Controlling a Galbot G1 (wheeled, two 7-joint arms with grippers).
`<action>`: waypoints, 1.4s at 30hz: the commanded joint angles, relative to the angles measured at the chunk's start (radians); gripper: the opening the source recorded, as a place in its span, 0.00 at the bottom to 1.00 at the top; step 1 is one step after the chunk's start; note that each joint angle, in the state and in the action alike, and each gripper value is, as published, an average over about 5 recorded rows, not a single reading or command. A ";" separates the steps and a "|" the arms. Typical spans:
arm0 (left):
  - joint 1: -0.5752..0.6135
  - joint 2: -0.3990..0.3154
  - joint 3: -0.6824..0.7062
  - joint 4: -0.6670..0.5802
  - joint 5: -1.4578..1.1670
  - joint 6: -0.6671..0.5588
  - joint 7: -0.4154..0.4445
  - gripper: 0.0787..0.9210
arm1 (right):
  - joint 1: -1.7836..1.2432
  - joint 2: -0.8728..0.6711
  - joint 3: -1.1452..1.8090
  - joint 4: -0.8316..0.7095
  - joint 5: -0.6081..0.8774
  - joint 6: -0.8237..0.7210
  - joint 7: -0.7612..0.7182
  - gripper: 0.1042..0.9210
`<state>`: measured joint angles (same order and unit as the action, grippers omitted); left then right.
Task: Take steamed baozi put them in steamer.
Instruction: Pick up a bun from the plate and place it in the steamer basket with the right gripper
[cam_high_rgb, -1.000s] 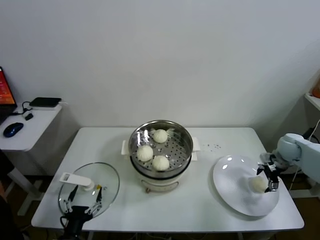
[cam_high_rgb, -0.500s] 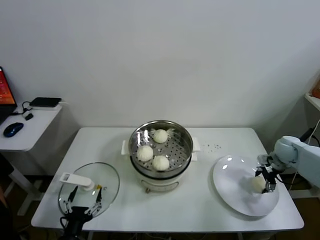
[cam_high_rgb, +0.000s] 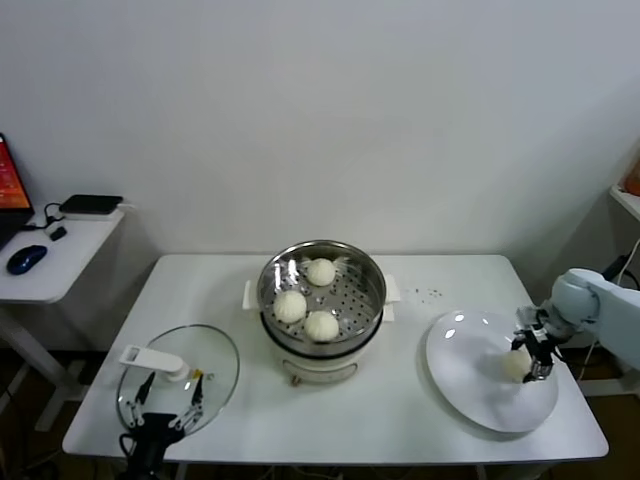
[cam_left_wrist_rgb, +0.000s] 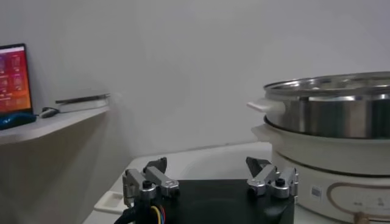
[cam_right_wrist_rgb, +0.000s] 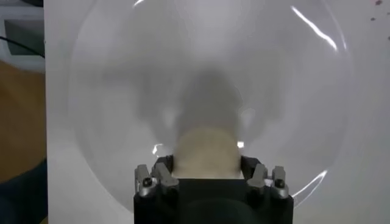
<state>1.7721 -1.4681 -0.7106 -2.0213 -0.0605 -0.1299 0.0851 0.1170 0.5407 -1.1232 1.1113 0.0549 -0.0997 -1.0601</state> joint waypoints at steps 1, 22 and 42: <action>0.000 0.001 0.002 0.001 -0.001 -0.001 0.000 0.88 | 0.204 -0.004 -0.104 0.066 0.105 -0.020 -0.016 0.73; -0.007 -0.001 0.019 -0.001 0.012 0.003 0.001 0.88 | 0.825 0.348 -0.478 0.071 0.652 -0.115 -0.050 0.73; 0.000 0.003 0.009 -0.026 0.007 0.003 -0.003 0.88 | 0.659 0.656 -0.410 0.017 0.740 -0.204 0.030 0.75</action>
<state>1.7715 -1.4648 -0.7008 -2.0389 -0.0539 -0.1297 0.0826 0.8269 1.0379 -1.5322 1.1443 0.7322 -0.2698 -1.0604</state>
